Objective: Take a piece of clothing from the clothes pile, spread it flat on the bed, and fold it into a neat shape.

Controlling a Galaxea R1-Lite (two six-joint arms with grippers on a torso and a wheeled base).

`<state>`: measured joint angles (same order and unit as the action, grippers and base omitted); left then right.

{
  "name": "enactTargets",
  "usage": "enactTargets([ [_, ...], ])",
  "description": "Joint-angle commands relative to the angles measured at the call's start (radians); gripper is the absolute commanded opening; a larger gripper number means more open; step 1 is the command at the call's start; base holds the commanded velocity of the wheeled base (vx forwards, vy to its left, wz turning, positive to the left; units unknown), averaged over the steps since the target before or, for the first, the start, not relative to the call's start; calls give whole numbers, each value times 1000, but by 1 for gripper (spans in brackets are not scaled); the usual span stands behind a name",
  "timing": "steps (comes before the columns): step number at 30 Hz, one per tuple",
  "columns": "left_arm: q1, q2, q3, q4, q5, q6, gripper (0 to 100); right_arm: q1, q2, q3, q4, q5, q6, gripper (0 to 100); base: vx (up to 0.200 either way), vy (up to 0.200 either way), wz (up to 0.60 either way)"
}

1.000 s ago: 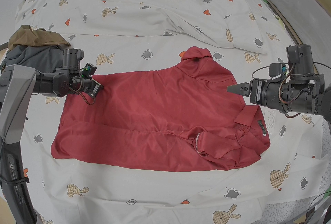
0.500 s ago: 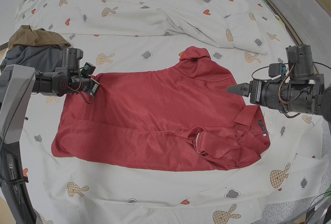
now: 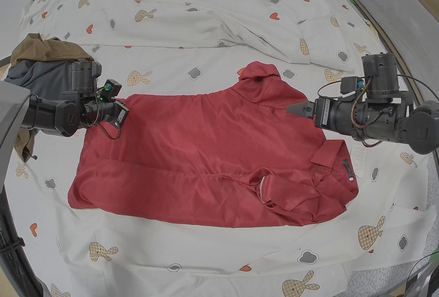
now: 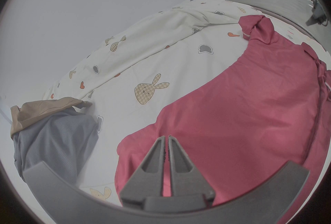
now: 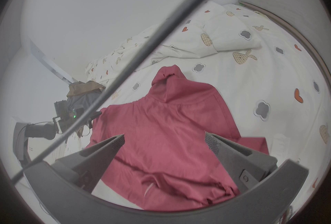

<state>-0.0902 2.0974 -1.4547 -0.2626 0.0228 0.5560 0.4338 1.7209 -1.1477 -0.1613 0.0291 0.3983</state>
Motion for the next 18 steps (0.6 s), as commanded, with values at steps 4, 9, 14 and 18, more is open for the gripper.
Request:
enactTargets([
  [4,12,-39,68,-58,2,1,0,6,210,-124,-80,-35,2,100,0,0,0],
  [9,29,-45,56,-57,0,4,0,16,148,-43,-81,-43,2,100,0,0,0],
  [14,24,-171,189,-58,-12,9,0,26,31,31,-80,-35,2,100,0,0,0],
  [18,23,-232,269,-58,-14,44,0,28,-18,43,-80,-34,2,100,0,0,0],
])
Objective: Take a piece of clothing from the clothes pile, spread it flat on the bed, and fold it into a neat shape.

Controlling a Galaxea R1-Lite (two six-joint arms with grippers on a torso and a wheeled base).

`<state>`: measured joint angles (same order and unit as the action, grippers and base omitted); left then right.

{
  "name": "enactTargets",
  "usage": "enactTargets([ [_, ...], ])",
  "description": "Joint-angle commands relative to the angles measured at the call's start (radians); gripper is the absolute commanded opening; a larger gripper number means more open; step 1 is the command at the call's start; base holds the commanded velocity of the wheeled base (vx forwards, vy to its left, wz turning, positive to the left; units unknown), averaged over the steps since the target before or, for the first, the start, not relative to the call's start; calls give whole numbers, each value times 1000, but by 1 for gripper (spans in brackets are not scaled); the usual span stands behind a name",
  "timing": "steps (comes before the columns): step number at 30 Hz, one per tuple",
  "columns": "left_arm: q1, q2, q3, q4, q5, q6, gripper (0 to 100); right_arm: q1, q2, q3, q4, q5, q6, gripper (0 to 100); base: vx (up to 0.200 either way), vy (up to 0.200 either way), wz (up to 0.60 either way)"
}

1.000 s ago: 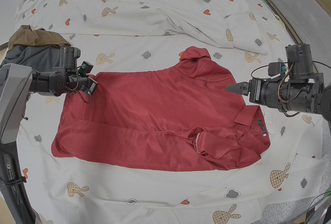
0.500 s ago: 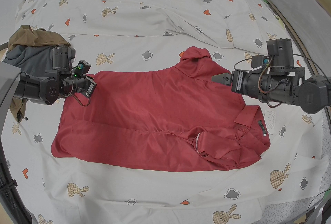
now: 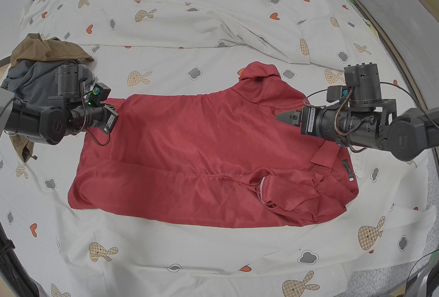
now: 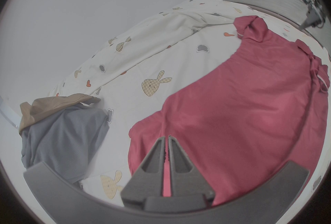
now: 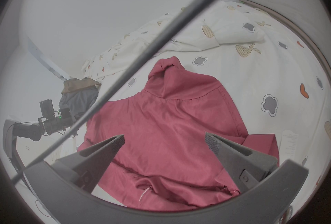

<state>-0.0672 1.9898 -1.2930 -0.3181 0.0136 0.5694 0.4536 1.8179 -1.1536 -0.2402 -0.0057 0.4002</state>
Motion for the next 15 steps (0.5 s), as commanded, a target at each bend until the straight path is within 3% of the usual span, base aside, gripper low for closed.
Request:
enactTargets([
  [1,0,-135,124,-4,-3,44,0,10,-126,51,1,1,0,100,0,0,0],
  [8,-11,-167,199,-108,12,20,0,8,-164,68,4,0,0,100,0,0,0],
  [11,-20,-166,212,-118,100,18,0,4,-169,78,4,3,0,100,0,0,0],
  [15,-16,-158,218,-118,94,21,0,-3,-164,78,4,6,2,100,0,0,0],
])
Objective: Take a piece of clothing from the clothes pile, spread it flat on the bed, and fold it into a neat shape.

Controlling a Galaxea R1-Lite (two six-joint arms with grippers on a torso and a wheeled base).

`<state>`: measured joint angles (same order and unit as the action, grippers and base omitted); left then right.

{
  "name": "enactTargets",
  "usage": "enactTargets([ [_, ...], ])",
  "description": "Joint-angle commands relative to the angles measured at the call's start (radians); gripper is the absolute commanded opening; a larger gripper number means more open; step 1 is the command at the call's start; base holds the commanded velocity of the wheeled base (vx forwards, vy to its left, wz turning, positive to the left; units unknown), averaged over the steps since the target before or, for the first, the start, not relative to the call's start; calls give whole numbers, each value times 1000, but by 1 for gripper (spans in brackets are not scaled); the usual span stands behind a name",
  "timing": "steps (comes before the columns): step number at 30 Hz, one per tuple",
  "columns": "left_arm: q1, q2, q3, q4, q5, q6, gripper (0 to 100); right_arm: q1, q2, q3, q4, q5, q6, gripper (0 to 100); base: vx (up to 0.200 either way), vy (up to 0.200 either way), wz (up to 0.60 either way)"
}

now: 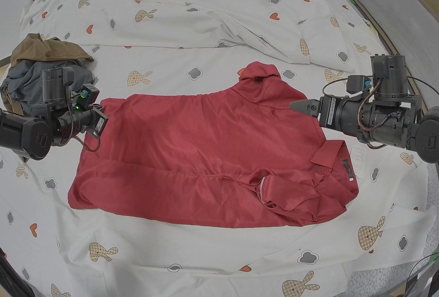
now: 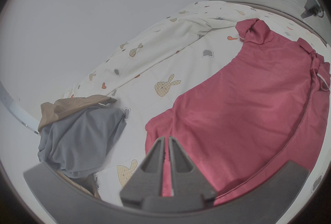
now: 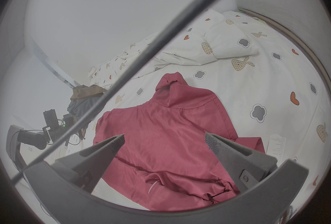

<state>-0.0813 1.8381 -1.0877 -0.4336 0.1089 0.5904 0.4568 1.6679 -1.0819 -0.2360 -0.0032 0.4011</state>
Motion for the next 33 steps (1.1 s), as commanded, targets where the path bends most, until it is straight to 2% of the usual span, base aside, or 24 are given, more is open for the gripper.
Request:
enactTargets([
  [1,-2,0,6,-2,-2,0,0,-6,-14,7,0,3,1,100,0,0,0],
  [2,-2,0,6,-2,-2,0,100,-6,-14,7,0,3,1,100,0,0,0],
  [9,0,86,-54,-7,0,22,100,-7,-10,13,-5,3,2,100,0,0,0],
  [15,-14,67,-58,1,78,9,100,-7,-10,13,-3,3,2,100,0,0,0],
  [24,0,110,-118,3,74,8,100,-6,-8,13,-3,3,2,100,0,0,0],
  [29,23,259,-296,15,74,11,100,-6,-8,14,-3,3,2,100,0,0,0],
  [33,31,311,-365,69,74,9,100,-6,-8,16,-3,3,2,100,0,0,0],
])
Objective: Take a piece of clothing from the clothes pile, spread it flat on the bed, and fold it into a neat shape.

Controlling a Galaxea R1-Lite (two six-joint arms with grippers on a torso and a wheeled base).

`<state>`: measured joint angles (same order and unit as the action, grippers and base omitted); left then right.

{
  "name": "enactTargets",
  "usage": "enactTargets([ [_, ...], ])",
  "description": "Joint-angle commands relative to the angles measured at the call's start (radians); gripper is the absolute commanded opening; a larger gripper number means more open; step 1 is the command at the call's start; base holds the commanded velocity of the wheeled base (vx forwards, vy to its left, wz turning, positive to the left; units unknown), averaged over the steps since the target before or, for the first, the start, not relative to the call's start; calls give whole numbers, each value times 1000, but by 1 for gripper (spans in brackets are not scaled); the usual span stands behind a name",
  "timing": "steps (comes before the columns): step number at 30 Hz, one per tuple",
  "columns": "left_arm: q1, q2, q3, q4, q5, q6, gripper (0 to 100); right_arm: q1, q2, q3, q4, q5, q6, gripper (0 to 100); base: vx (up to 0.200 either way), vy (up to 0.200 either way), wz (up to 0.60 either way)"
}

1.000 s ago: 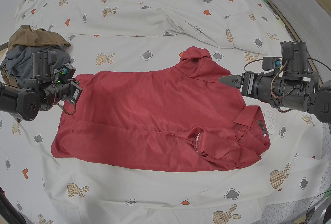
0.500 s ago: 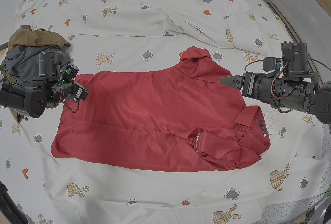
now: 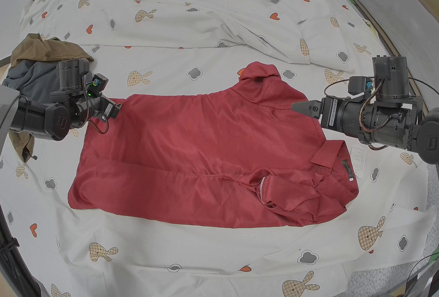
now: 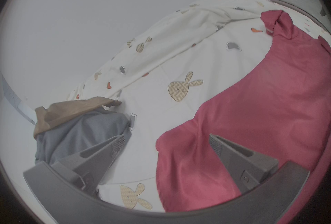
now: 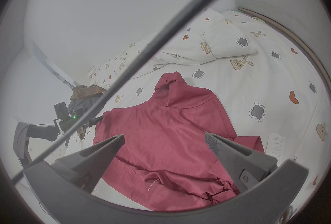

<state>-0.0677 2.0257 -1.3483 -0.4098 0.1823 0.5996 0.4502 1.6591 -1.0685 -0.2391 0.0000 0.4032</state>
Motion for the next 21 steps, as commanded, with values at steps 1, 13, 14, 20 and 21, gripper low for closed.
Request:
enactTargets([
  [1,19,133,-115,55,0,-1,100,-1,1,2,0,0,0,100,0,0,0],
  [13,25,260,-269,75,-11,3,100,1,-1,15,-2,0,0,100,0,0,0],
  [14,25,263,-273,78,-11,3,100,1,-1,15,-2,0,0,100,0,0,0],
  [20,25,304,-316,85,-12,6,100,2,-1,19,-2,0,0,100,0,0,0],
  [21,25,304,-316,85,-12,6,100,2,-1,19,-2,0,0,100,0,0,0],
])
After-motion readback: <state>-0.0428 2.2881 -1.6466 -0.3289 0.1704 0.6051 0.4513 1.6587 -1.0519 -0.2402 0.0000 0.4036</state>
